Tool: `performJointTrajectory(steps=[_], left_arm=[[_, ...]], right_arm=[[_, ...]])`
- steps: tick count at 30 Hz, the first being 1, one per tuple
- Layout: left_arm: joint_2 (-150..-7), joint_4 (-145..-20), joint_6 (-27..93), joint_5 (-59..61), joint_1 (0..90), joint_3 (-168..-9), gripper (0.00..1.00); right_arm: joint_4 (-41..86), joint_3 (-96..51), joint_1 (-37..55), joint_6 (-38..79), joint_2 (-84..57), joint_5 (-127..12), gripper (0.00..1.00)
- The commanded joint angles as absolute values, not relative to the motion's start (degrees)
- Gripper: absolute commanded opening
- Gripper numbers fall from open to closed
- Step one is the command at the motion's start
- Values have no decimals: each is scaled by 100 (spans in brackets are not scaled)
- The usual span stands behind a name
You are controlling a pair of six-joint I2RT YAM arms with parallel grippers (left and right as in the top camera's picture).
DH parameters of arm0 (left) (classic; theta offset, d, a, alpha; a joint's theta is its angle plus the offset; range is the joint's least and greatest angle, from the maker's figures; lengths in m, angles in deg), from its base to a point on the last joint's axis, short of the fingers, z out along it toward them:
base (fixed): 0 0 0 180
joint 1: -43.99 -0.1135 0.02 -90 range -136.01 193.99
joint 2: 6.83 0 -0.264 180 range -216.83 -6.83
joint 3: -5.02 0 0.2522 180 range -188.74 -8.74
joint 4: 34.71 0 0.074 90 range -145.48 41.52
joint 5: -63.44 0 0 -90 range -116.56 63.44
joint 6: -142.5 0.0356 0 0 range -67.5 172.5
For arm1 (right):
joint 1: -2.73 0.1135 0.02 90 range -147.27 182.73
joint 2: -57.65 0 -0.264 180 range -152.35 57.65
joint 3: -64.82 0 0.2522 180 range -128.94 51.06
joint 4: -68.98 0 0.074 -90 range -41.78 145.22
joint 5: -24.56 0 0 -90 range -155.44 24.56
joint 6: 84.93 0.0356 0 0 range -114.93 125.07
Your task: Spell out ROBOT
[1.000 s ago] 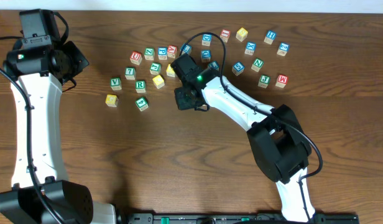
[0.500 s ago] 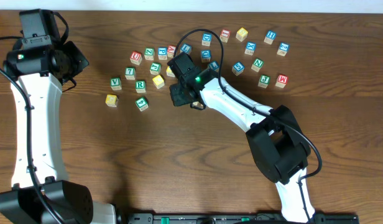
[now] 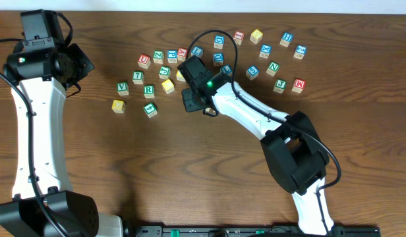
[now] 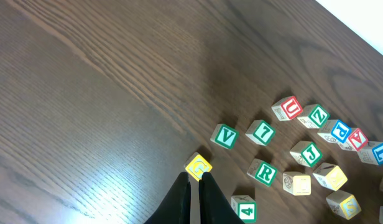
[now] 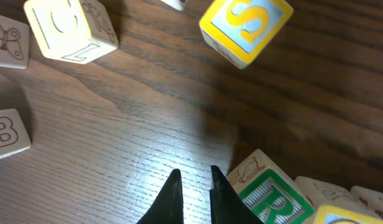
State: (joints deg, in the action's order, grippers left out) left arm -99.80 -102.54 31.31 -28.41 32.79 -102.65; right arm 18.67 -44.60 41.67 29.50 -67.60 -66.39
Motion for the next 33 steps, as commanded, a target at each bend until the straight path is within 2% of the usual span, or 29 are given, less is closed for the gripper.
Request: performJointTrajectory(steps=[1,33], left_arm=[[-9969,-10306,3078,-2856,3270,-10261,8],[-9969,-10354,3078,-2856,3270,-10261,8]], right_arm=[[1812,-4532,4213,3125,-6911,-6747,10],[1467,-4543,4171,3507,-6911,-6895,7]])
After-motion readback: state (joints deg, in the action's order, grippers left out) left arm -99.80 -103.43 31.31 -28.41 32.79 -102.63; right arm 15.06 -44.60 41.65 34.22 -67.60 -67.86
